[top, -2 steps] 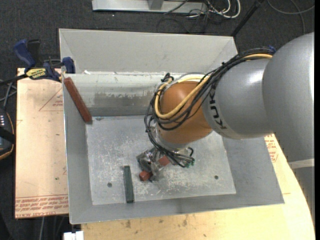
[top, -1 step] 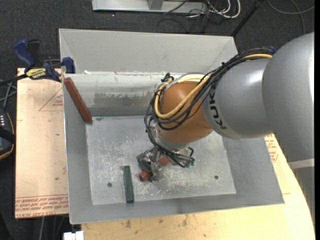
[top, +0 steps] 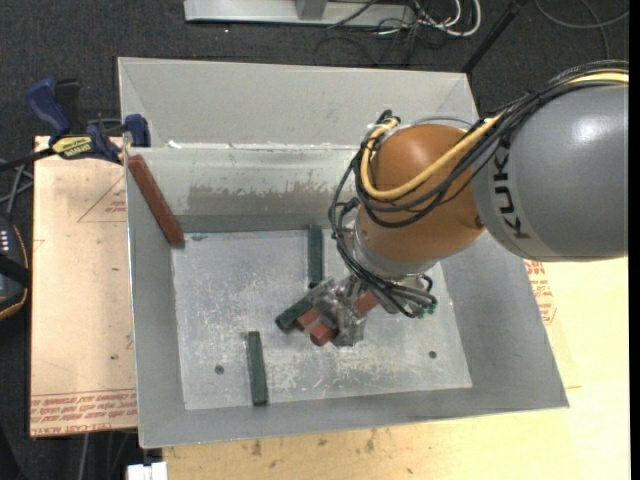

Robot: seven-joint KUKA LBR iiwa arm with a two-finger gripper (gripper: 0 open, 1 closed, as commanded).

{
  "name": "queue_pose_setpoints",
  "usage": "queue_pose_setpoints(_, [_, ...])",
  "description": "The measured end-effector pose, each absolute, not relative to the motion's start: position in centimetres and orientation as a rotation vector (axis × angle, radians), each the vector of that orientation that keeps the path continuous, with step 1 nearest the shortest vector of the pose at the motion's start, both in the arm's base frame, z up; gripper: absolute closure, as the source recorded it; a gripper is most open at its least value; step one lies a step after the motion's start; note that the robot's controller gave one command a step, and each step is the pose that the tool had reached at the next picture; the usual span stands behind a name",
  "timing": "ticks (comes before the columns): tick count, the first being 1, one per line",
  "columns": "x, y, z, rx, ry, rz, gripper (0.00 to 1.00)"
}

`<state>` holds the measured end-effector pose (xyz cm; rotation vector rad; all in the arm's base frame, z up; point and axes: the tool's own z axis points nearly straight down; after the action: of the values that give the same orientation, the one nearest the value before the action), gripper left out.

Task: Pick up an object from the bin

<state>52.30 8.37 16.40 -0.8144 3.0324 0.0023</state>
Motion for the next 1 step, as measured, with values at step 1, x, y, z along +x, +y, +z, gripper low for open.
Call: queue_pose_setpoints(1, [52.30,8.37,16.40,-0.815,3.033,0.003,1.00])
